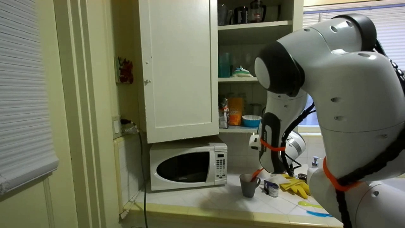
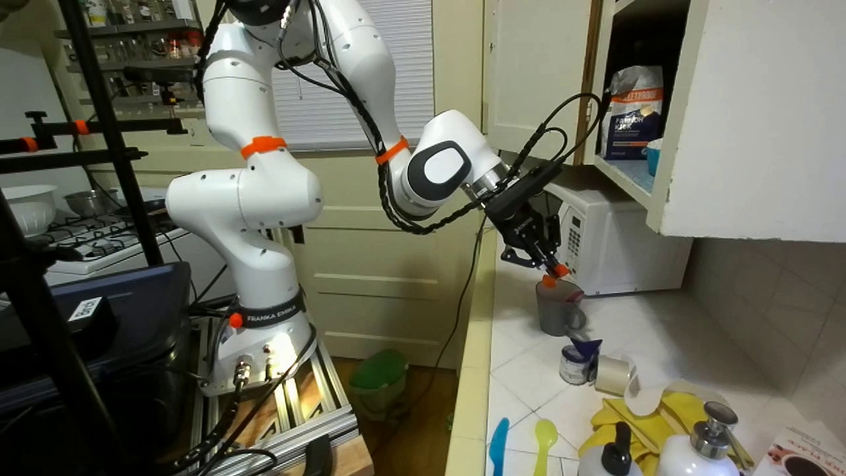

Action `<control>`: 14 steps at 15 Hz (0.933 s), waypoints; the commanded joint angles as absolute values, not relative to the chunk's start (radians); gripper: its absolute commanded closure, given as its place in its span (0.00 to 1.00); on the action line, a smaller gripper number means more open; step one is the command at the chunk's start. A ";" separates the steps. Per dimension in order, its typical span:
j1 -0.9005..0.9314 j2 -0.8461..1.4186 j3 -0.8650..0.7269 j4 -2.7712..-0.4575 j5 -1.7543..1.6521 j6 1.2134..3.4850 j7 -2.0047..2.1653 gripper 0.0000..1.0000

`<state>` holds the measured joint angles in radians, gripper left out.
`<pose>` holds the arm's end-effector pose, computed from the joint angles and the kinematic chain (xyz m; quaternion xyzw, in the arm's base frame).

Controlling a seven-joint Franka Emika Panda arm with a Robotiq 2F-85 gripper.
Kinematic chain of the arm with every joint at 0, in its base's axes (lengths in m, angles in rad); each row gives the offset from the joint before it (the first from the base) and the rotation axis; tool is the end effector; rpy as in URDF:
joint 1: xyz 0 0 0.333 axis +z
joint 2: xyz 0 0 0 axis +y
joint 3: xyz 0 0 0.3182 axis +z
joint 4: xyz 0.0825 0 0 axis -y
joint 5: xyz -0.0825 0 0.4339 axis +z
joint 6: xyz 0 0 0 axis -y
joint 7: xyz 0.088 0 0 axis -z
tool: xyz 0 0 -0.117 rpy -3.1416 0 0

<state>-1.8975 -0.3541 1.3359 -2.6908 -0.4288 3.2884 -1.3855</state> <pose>0.4175 -0.2415 0.2745 0.7244 0.5948 -0.0051 0.3486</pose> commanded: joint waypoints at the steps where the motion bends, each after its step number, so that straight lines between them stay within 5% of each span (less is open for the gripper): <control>1: -2.025 -0.380 1.478 -2.675 -0.408 3.336 -1.349 0.97; 14: -2.289 -0.421 1.768 -2.626 -0.411 3.400 -1.326 0.97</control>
